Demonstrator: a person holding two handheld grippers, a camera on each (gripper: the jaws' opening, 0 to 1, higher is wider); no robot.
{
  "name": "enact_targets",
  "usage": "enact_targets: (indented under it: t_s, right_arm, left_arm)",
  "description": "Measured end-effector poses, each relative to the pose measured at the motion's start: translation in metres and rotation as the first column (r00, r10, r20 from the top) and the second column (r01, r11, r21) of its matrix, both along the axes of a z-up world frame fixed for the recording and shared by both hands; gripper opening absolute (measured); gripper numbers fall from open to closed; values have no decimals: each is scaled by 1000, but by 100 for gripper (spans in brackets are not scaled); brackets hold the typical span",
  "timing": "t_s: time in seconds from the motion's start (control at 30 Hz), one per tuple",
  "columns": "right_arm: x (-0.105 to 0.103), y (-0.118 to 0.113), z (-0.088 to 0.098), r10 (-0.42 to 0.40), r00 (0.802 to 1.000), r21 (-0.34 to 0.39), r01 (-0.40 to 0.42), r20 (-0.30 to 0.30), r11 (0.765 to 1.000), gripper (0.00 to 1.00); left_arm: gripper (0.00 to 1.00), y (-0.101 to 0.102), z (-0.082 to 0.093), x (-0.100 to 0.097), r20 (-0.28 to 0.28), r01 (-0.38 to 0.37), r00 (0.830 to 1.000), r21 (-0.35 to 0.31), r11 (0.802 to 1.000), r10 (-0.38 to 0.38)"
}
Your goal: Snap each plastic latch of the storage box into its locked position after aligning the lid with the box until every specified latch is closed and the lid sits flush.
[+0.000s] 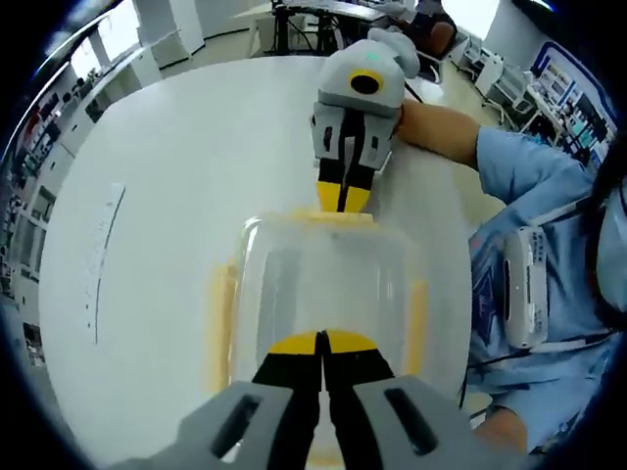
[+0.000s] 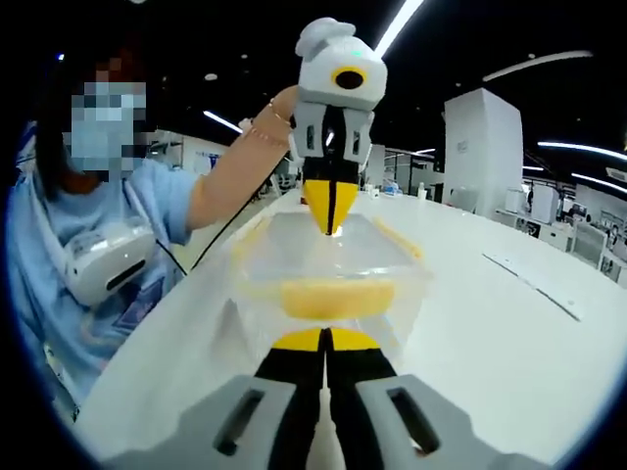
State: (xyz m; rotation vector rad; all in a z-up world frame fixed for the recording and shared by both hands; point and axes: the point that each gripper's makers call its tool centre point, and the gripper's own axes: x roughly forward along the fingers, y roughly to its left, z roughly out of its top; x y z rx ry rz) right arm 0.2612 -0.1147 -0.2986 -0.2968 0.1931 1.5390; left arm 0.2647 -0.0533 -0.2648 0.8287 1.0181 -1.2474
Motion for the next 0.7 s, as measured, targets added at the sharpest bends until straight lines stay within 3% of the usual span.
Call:
enact_targets:
  t_s: [0.17, 0.37, 0.43, 0.57, 0.7]
  right_arm:
    - [0, 1, -1, -2, 999, -17, 2, 35, 1000, 0]
    - [2, -1, -1, -1, 999, -13, 2, 37, 1000, 0]
    - [2, -1, -1, -5, 999, 13, 5, -33, 1000, 0]
    - [6, -3, -2, -10, 998, 26, 11, -69, 1000, 0]
    - [23, -10, -10, -114, 993, -29, 113, -36, 993, 0]
  left_arm:
    - [0, 2, 1, 1, -1, 23, 1000, -14, 1000, -23]
    - [0, 2, 1, 1, 14, 48, 999, -10, 999, -48]
    - [0, 2, 1, 1, 22, 55, 998, -3, 998, -55]
    - [0, 2, 1, 0, 46, 67, 997, 5, 998, -67]
    - [0, 2, 1, 1, 70, 79, 994, 3, 997, -79]
